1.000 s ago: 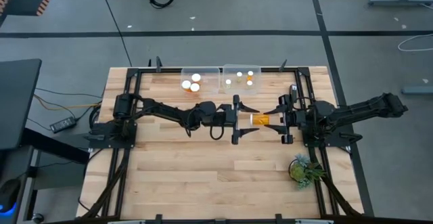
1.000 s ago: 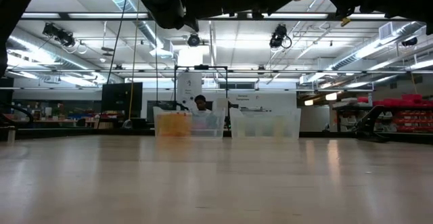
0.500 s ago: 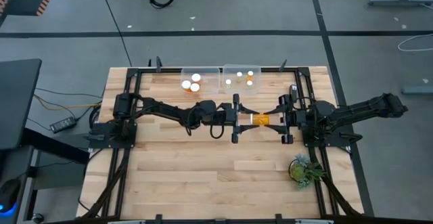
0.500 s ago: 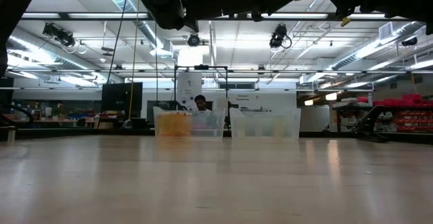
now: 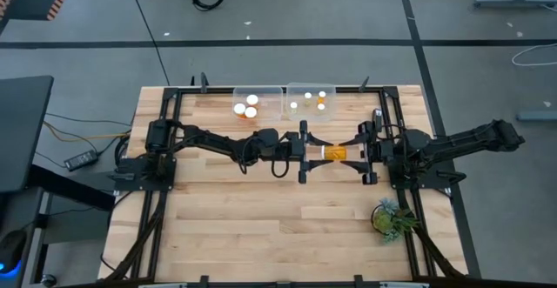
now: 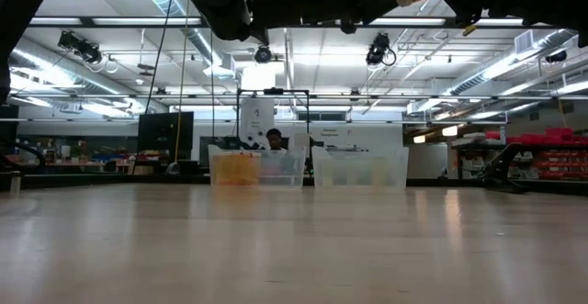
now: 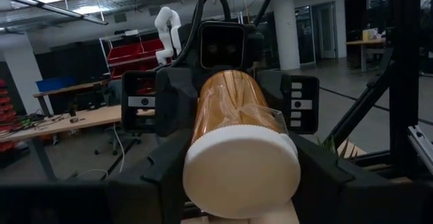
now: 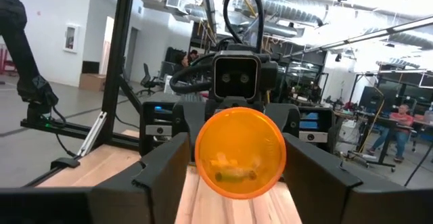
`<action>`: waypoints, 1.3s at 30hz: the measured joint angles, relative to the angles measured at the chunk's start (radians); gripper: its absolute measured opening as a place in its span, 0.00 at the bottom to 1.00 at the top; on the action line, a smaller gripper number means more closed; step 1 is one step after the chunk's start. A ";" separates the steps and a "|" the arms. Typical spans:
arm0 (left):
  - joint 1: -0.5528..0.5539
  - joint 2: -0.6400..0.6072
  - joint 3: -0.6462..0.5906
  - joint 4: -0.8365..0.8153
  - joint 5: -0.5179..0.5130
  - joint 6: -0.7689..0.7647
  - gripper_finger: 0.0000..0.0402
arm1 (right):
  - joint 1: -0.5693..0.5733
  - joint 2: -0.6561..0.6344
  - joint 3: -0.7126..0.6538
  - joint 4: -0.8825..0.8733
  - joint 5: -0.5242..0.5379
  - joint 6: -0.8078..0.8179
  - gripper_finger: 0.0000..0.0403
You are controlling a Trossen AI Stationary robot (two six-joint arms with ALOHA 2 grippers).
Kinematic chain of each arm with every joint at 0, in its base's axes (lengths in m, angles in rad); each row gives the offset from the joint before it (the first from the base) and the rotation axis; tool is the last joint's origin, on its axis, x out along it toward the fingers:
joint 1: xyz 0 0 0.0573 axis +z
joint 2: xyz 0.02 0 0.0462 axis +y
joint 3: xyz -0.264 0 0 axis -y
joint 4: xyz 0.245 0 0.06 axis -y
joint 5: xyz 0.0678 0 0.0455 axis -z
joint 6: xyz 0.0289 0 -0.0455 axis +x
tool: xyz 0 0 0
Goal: Pick and place medicine bottles into bin by pill shape (circle, oval)
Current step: Adjust the large orange pill bottle on the transparent bin
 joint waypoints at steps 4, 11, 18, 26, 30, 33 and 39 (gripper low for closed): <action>0.000 0.000 0.000 -0.016 -0.005 0.000 0.52 | 0.000 0.000 0.000 -0.008 -0.001 0.006 0.64; 0.007 0.000 0.000 -0.034 -0.050 0.018 0.55 | 0.000 -0.015 0.000 -0.026 0.049 0.006 0.68; 0.035 0.000 0.000 -0.038 -0.055 -0.003 0.51 | 0.000 -0.111 0.000 -0.111 0.135 0.004 0.68; 0.061 -0.026 -0.001 -0.136 -0.067 -0.030 0.57 | 0.001 -0.175 0.000 -0.200 0.169 0.025 0.68; 0.077 -0.048 -0.001 -0.214 -0.079 -0.040 0.53 | 0.001 -0.192 0.000 -0.202 0.151 0.019 0.68; 0.087 -0.048 -0.001 -0.240 -0.079 -0.060 0.51 | 0.001 -0.224 0.000 -0.231 0.158 0.008 0.67; 0.107 -0.049 -0.001 -0.279 -0.078 -0.081 0.56 | 0.001 -0.304 0.000 -0.387 0.129 0.037 0.65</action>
